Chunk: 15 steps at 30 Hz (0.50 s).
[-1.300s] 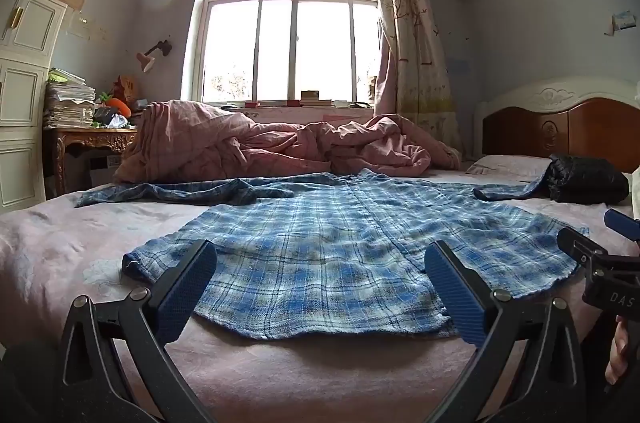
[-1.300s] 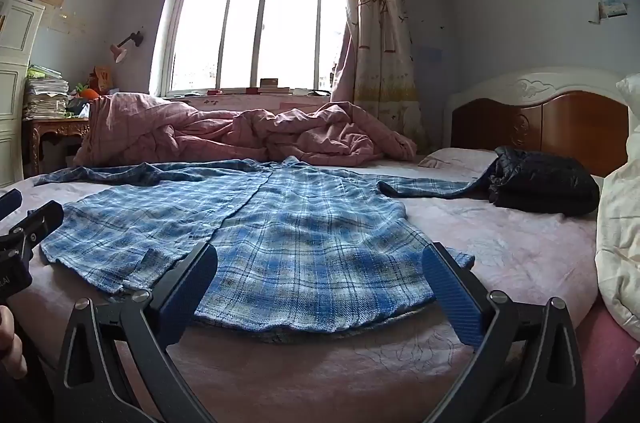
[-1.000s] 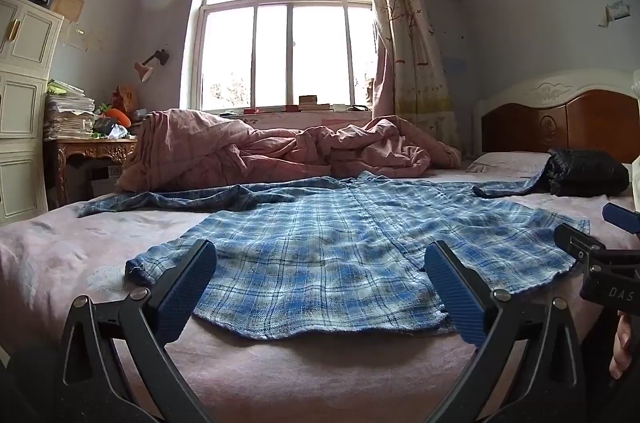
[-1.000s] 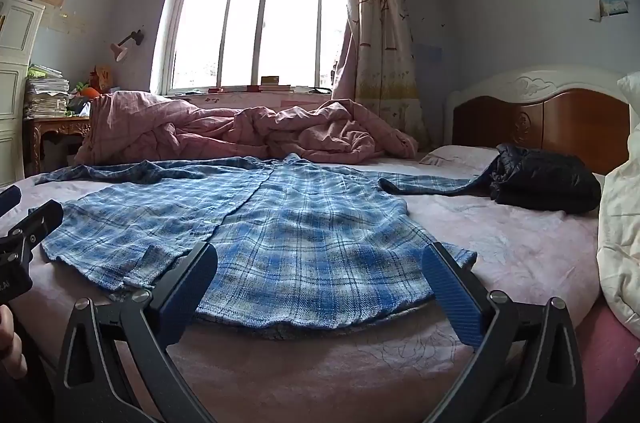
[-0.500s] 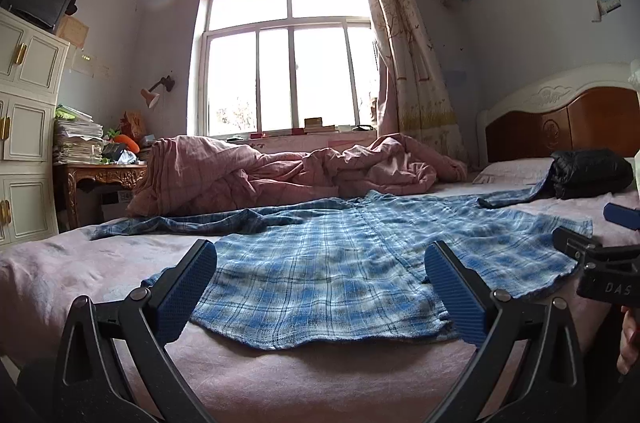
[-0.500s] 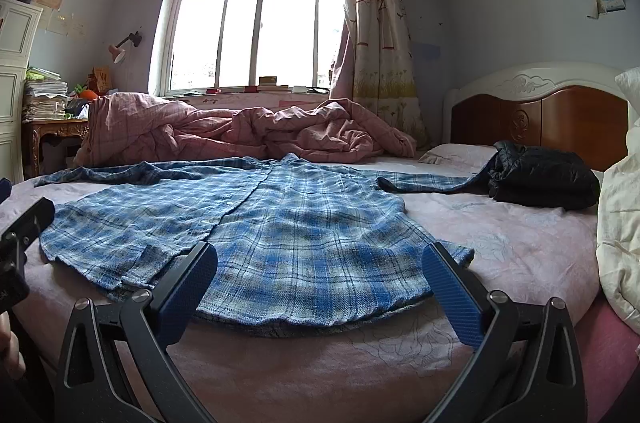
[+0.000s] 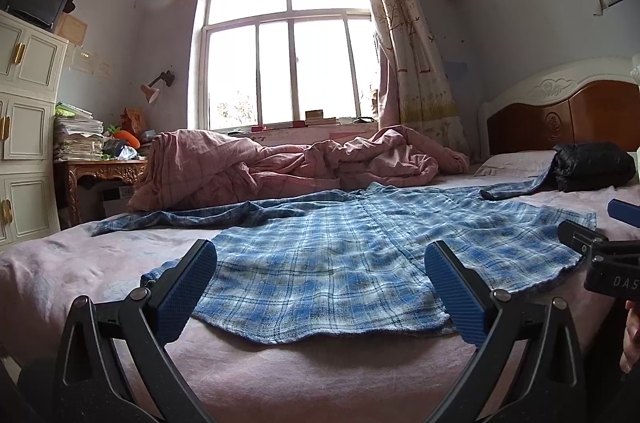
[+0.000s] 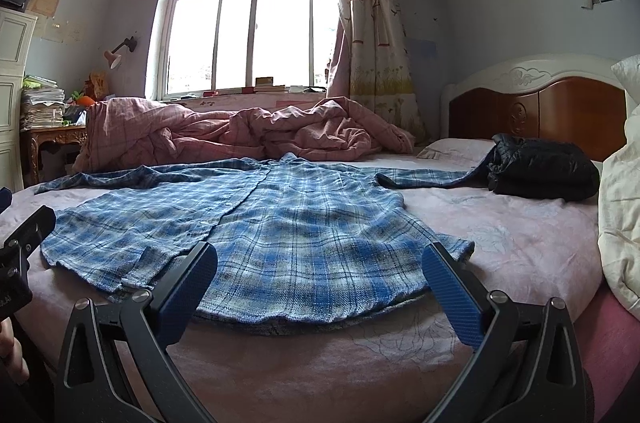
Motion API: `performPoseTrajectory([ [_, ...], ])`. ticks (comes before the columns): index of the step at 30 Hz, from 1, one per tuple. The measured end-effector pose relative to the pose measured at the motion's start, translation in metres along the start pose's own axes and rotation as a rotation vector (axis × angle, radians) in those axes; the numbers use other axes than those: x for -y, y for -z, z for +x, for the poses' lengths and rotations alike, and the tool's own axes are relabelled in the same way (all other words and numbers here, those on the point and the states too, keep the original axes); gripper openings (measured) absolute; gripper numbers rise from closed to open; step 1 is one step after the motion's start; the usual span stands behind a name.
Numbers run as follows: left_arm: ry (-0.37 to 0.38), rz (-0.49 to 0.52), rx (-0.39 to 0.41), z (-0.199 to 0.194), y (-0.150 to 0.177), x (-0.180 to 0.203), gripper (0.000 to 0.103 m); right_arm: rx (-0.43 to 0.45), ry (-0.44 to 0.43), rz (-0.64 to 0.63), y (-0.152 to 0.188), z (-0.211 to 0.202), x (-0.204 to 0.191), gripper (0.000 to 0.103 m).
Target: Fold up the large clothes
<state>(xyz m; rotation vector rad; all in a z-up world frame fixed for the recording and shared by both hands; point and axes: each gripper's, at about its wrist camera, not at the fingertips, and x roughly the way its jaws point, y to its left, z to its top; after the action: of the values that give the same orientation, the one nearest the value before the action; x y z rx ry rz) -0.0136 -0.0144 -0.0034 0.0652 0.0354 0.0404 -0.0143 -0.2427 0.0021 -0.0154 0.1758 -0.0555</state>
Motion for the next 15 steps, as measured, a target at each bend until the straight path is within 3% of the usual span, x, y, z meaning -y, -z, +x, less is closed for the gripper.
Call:
performPoseTrajectory([
  [15,0.003,-0.016,-0.003,0.0005,-0.0005,-0.0035,0.103,-0.016,-0.010,0.006,0.0031,0.0015,-0.0017,0.103],
])
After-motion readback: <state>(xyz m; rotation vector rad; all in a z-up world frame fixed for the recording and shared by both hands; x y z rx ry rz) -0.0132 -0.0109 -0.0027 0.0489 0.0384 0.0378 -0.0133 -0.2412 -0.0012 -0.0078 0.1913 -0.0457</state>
